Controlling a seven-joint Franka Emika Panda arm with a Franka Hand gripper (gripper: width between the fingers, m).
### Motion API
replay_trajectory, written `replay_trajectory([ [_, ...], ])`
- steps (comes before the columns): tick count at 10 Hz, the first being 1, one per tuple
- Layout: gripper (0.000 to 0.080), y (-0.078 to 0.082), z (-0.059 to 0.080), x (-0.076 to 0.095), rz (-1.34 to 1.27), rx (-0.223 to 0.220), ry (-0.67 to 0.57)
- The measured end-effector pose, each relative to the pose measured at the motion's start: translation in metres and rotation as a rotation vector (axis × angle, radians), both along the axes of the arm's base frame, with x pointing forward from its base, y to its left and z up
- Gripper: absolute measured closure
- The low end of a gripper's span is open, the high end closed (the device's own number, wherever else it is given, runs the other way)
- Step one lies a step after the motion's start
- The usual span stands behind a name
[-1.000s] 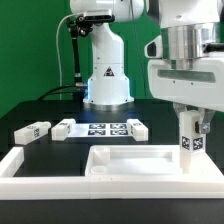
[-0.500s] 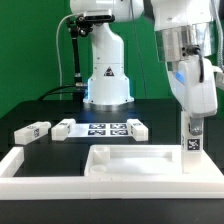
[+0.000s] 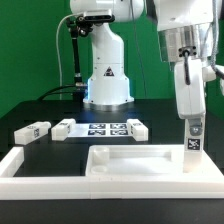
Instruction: Assemble desk
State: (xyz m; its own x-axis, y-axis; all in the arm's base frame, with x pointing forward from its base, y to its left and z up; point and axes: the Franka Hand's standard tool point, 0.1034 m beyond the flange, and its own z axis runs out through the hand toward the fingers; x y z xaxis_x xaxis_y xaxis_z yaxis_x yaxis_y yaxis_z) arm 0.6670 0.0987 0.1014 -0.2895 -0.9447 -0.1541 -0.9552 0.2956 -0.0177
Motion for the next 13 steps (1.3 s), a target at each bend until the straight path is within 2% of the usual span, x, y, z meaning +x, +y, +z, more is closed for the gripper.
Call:
replay_trajectory([
  [1, 0.0508, 0.001, 0.000, -0.001, 0.092, -0.012, -0.013],
  [2, 0.0345, 0.005, 0.002, -0.003, 0.268, -0.040, -0.035],
  [3, 0.0345, 0.010, 0.004, -0.004, 0.435, -0.066, -0.056],
  [4, 0.0191, 0.013, 0.004, -0.005, 0.551, -0.074, -0.070],
  [5, 0.0161, 0.011, 0.003, -0.004, 0.591, -0.077, -0.073],
  [8, 0.0152, 0.008, 0.003, -0.004, 0.836, -0.096, -0.100],
  [10, 0.0151, -0.005, 0.001, -0.002, 1.261, -0.114, -0.137],
  [11, 0.0151, -0.002, 0.001, -0.003, 1.335, -0.115, -0.129],
  [12, 0.0151, 0.003, 0.002, 0.000, 1.338, -0.134, -0.143],
  [13, 0.0172, 0.002, 0.001, -0.001, 1.324, -0.132, -0.140],
])
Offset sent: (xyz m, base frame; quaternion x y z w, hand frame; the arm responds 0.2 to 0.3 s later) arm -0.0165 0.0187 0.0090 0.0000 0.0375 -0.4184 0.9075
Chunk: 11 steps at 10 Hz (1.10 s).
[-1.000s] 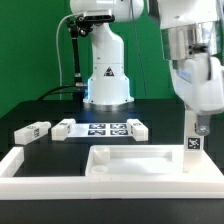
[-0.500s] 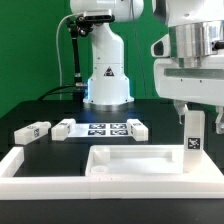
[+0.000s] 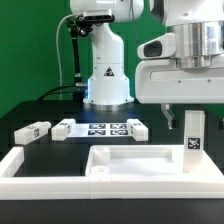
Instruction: Assemble desk
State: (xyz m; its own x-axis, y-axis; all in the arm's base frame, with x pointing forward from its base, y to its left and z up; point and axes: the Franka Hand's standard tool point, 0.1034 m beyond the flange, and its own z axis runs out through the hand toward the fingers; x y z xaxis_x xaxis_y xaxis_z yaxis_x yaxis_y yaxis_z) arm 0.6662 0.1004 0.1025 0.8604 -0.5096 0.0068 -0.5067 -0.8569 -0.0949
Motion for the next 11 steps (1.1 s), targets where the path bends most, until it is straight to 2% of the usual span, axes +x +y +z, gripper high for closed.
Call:
replay_trajectory([
  [1, 0.0172, -0.0009, 0.0000, 0.0001, -0.001, 0.000, 0.000],
  [3, 0.0507, -0.0015, -0.0012, -0.0016, -0.152, 0.010, 0.018],
  [6, 0.0505, -0.0039, -0.0018, -0.0021, -0.369, 0.020, 0.038],
  [7, 0.0506, -0.0050, -0.0020, -0.0029, -0.574, 0.043, 0.064],
  [10, 0.0506, -0.0082, -0.0023, 0.0002, -1.074, 0.161, 0.143],
  [11, 0.0506, -0.0089, -0.0021, 0.0011, -1.203, 0.176, 0.161],
])
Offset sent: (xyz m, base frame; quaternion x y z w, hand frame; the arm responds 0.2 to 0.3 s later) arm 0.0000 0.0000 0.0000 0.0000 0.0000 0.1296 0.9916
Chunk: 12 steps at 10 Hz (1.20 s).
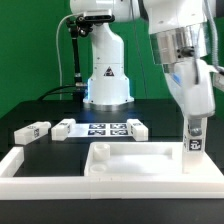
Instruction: Assemble desk
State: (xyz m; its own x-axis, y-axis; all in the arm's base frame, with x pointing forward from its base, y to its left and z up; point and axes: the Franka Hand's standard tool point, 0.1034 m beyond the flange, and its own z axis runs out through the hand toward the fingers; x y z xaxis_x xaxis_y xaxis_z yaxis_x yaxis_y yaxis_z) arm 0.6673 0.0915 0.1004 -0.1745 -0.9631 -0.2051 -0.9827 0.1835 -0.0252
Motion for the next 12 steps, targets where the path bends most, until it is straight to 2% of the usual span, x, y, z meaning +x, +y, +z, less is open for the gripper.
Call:
replay_trajectory([
  [6, 0.0506, 0.001, 0.000, 0.000, -0.192, 0.004, 0.033],
  [7, 0.0440, 0.001, -0.001, 0.000, -0.186, 0.004, 0.032],
  [8, 0.0300, 0.001, 0.000, 0.000, -0.185, 0.003, 0.029],
  [9, 0.0300, 0.003, 0.007, -0.001, -0.156, 0.005, 0.018],
  [10, 0.0182, 0.004, 0.022, -0.009, -0.136, 0.012, 0.000],
  [11, 0.0158, 0.006, 0.037, -0.021, -0.127, 0.022, -0.002],
  [12, 0.0158, 0.000, 0.051, -0.026, -0.100, 0.028, -0.015],
])
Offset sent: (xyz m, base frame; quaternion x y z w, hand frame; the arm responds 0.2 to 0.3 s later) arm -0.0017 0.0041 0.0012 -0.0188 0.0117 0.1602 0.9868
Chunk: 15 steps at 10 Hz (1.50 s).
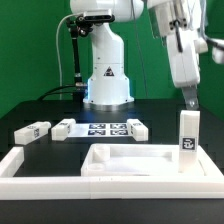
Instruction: Assemble desk
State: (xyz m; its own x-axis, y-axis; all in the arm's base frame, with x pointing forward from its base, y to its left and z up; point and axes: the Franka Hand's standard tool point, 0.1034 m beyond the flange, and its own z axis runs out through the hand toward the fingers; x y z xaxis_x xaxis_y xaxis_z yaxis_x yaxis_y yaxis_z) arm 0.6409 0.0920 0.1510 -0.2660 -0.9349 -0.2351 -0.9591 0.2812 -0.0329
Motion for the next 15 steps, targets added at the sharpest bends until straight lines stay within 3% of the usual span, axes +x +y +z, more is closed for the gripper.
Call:
replay_trajectory([
  [1, 0.0151, -0.008, 0.006, -0.001, 0.003, -0.001, -0.010],
  [7, 0.0150, -0.003, 0.000, -0.002, 0.012, -0.004, -0.003],
  [8, 0.0150, 0.008, 0.000, -0.009, 0.053, -0.006, -0.009],
  [9, 0.0150, 0.022, 0.000, -0.029, 0.093, -0.003, -0.003],
  [10, 0.0150, 0.029, -0.005, -0.052, 0.181, -0.018, -0.019],
  [11, 0.0150, 0.033, -0.011, -0.063, 0.247, -0.030, -0.021],
  [15, 0.0150, 0.031, -0.012, -0.061, 0.556, -0.056, -0.088],
])
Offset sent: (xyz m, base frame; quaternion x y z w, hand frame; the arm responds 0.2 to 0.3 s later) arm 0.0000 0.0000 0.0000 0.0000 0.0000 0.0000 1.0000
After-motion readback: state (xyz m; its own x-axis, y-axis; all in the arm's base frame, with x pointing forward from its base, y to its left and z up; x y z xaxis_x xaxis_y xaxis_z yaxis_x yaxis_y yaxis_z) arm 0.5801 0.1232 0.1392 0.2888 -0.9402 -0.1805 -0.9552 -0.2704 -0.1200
